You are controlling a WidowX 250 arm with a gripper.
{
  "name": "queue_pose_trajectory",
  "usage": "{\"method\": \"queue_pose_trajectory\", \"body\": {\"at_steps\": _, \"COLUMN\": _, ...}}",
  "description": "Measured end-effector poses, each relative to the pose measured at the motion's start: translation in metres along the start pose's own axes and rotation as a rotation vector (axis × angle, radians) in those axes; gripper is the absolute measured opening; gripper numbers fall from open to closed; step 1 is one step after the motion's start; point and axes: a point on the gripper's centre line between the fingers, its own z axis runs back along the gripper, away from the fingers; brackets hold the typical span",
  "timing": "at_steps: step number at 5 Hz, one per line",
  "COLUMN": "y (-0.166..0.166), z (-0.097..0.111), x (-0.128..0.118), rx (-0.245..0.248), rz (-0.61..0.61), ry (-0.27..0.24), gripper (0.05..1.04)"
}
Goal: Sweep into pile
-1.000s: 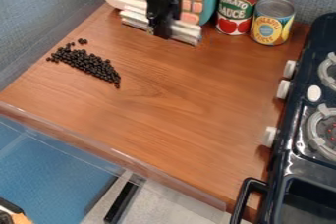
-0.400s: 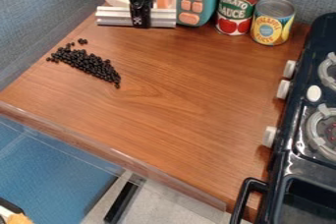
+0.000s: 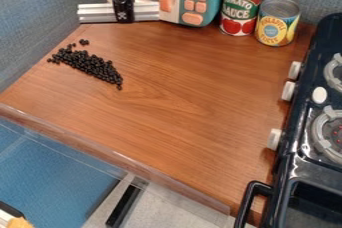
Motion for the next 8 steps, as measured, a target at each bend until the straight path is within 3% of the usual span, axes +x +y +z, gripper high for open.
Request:
{"method": "queue_pose_trajectory", "body": {"at_steps": 2, "y": -0.003, "z": -0.013, "x": 0.024, "rx": 0.006, "rz": 0.082, "ry": -0.044, "gripper": 0.384}}
{"method": "queue_pose_trajectory", "body": {"at_steps": 3, "y": -0.009, "z": -0.021, "x": 0.028, "rx": 0.005, "rz": 0.09, "ry": -0.033, "gripper": 0.384}}
{"method": "queue_pose_trajectory", "body": {"at_steps": 5, "y": -0.025, "z": -0.044, "x": 0.032, "rx": 0.041, "rz": -0.09, "ry": 0.017, "gripper": 0.384}}
{"method": "queue_pose_trajectory", "body": {"at_steps": 8, "y": -0.042, "z": -0.061, "x": 0.032, "rx": 0.063, "rz": -0.14, "ry": -0.013, "gripper": 0.384}}
